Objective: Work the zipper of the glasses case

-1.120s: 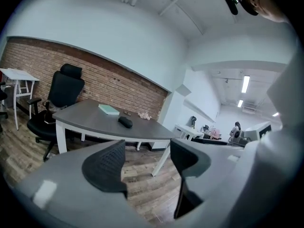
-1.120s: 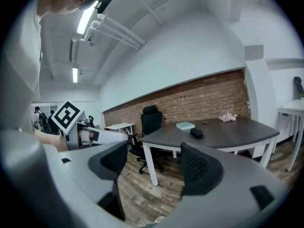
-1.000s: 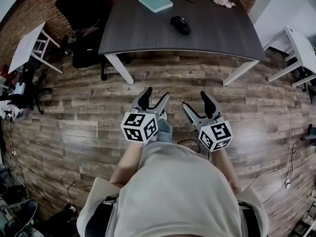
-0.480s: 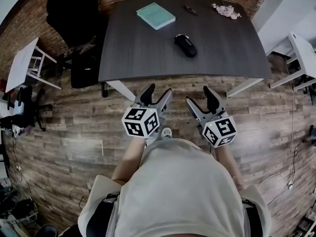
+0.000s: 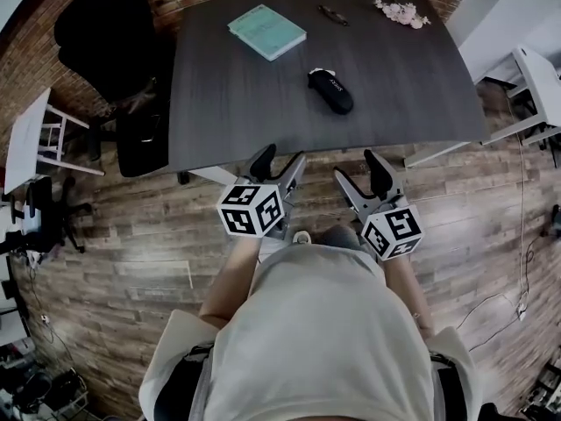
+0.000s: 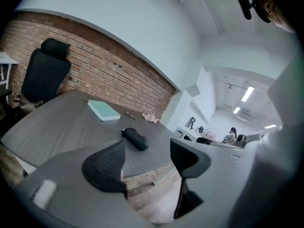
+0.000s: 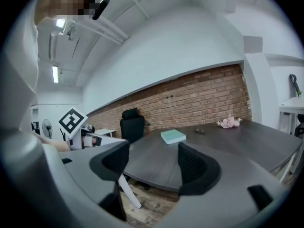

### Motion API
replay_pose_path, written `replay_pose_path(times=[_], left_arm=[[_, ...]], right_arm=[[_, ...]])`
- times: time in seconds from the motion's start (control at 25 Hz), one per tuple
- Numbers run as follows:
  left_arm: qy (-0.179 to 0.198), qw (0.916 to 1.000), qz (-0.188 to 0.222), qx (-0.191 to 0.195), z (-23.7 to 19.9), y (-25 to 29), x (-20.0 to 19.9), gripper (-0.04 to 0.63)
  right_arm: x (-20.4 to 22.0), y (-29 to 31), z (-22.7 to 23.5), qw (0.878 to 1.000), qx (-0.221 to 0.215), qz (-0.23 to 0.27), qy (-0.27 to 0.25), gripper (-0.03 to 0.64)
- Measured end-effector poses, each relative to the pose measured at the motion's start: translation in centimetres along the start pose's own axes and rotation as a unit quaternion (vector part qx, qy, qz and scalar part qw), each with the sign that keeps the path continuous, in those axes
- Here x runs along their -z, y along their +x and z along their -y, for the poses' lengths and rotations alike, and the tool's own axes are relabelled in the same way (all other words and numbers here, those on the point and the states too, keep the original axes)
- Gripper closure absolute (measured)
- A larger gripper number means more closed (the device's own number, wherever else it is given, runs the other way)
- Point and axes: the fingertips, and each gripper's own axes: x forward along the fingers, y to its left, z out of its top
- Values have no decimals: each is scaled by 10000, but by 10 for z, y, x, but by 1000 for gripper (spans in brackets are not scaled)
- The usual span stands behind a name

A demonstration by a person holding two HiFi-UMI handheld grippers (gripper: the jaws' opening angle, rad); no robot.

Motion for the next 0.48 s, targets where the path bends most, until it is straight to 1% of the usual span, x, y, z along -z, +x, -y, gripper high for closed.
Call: replay_pose_path(times=[0.24, 0.48], left_arm=[[-235, 9996, -144, 22, -9, 47, 2, 313], [-572, 9977, -370, -15, -24, 108, 2, 313]], right_arm=[[11, 13, 29, 9997, -11, -225, 97, 310], [0, 51, 79, 9996, -80, -248, 48, 321]])
